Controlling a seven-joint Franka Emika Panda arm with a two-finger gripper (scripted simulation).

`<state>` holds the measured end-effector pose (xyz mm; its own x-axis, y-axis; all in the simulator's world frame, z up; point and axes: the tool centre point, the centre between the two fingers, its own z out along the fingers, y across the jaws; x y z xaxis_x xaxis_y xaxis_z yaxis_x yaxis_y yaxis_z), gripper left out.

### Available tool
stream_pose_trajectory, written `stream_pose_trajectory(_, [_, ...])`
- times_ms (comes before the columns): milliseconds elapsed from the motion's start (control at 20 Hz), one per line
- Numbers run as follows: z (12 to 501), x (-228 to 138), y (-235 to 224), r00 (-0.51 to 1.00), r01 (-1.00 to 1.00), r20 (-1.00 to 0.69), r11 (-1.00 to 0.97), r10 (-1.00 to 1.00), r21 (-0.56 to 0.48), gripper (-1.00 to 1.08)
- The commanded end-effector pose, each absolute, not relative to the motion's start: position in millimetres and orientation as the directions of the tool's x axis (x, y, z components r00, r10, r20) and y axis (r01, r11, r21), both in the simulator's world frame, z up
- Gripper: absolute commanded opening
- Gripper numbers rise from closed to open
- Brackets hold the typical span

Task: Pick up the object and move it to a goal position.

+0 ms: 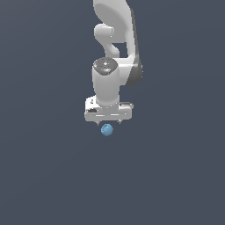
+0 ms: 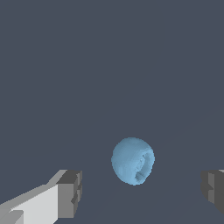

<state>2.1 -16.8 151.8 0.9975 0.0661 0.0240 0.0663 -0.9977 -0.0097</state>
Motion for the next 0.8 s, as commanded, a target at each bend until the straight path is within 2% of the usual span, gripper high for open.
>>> stream_pose_trajectory(0, [136.4,-3.3,-19.4,0.995,0.102,0.018,-0.995,0.102,-0.006,1.0])
stream_pose_trajectory(350, [97.9,-19.0,-25.0,0.98,0.197,0.004,-0.98,0.197,0.0,1.0])
stream_pose_trajectory(750, [88.5,-23.4,-26.2,0.976,0.218,-0.001,-0.976,0.218,0.0,1.0])
